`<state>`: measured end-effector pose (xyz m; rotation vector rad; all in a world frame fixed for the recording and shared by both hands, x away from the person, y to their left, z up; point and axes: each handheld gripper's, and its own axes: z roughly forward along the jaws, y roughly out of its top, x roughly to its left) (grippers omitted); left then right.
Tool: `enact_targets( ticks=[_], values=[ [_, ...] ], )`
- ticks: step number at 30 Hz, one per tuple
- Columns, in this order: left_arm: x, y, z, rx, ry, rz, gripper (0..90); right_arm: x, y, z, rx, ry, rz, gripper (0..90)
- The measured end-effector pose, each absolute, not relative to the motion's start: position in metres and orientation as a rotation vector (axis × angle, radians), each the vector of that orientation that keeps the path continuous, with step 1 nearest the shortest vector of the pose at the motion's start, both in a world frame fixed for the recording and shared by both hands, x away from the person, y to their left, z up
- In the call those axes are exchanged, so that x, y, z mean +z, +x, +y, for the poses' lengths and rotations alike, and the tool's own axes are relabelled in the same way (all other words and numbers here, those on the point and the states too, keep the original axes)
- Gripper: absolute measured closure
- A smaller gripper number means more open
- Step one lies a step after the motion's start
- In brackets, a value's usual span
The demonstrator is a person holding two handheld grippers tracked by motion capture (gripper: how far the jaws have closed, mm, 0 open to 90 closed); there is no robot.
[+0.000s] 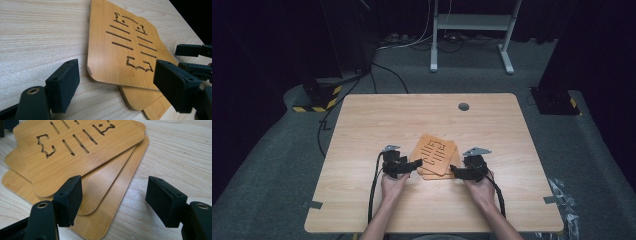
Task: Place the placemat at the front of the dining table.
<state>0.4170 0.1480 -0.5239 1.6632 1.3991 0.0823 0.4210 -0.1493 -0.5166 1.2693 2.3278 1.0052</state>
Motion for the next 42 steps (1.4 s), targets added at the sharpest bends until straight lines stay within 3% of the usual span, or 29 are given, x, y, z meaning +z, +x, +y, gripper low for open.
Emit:
enact_targets(
  ticks=[42],
  values=[
    [-0.525, 0.418, 0.151, 0.015, 1.639, 1.384, 23.6, -0.510, 0.436, -0.139, 0.911, 1.285, 2.325, 29.6]
  ],
)
